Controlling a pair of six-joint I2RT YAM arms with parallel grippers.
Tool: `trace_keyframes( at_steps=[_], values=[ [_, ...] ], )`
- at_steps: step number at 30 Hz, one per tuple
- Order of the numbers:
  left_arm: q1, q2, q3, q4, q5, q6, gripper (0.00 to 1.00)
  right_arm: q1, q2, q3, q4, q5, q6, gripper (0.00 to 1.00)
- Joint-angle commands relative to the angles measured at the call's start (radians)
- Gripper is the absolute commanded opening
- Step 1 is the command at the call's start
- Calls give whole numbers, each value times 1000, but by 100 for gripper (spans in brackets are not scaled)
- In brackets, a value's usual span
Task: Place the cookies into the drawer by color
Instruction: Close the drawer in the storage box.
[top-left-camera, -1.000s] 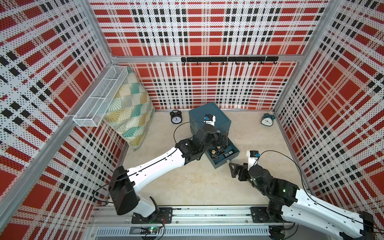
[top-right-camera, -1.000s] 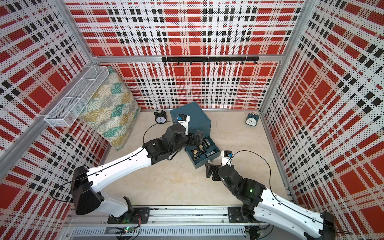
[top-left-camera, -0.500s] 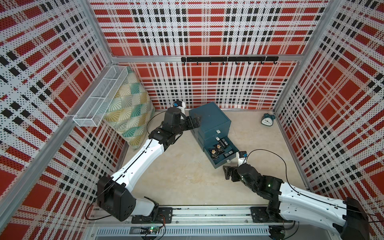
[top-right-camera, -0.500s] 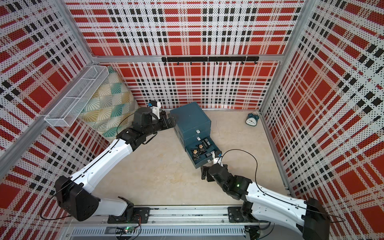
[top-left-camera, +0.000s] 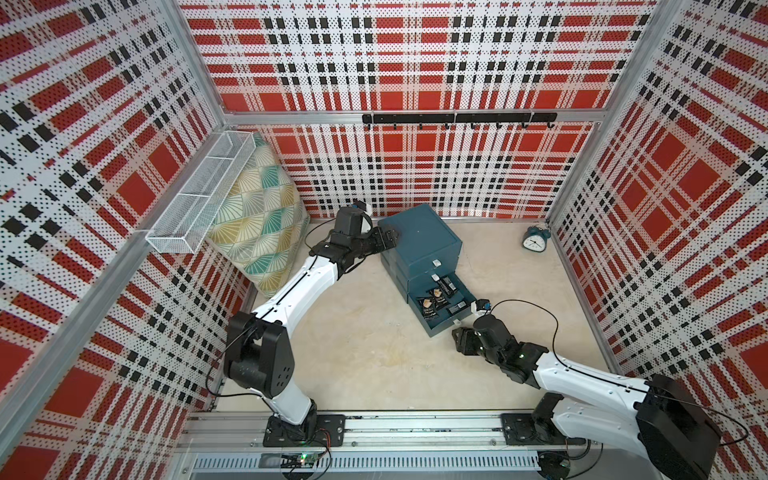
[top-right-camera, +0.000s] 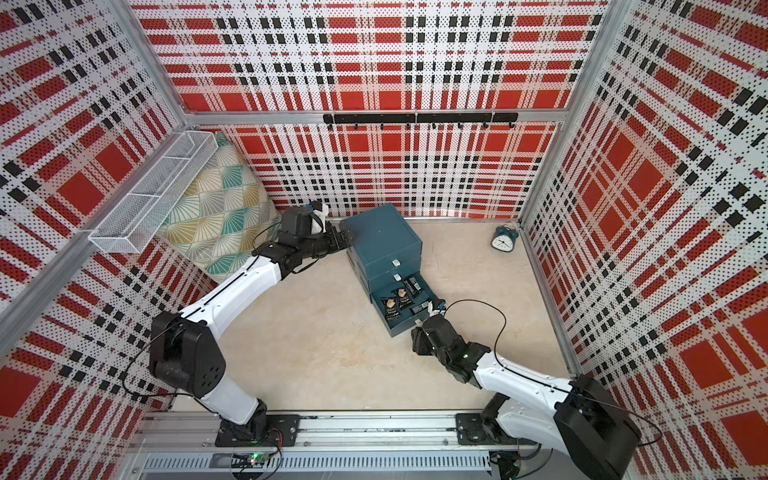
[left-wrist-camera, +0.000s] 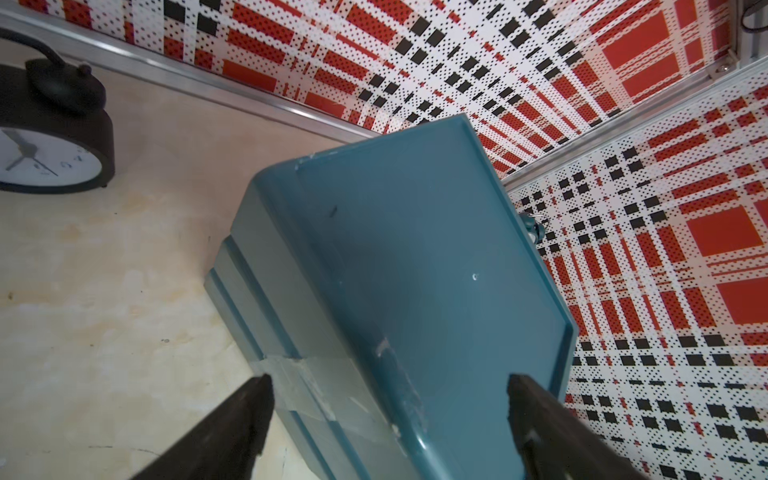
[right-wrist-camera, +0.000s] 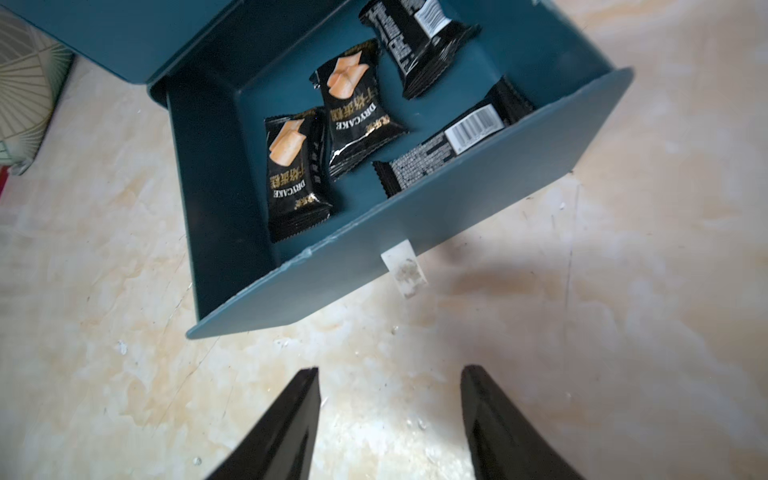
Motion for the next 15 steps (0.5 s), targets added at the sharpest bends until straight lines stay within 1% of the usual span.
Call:
trace_keyframes(
  at_steps=[1,4,6,10,13,15],
  values=[
    [4,16,18,-7,13,38,91,-54,19,-27,151,-154,14,57],
    [4,24,-5,-6,1,53,87,-98,49,-37,217,-215,30,53],
    [6,25,-19,-6,-13,63,86,-112,74,-34,251,-232,39,49],
    [7,22,-38,-6,-21,83,86,-126,147,-9,312,-230,59,41],
    [6,22,-48,-6,-19,93,86,-126,205,17,344,-194,76,32],
    [4,23,-55,-5,-20,95,86,-127,240,35,371,-168,88,29]
  ],
)
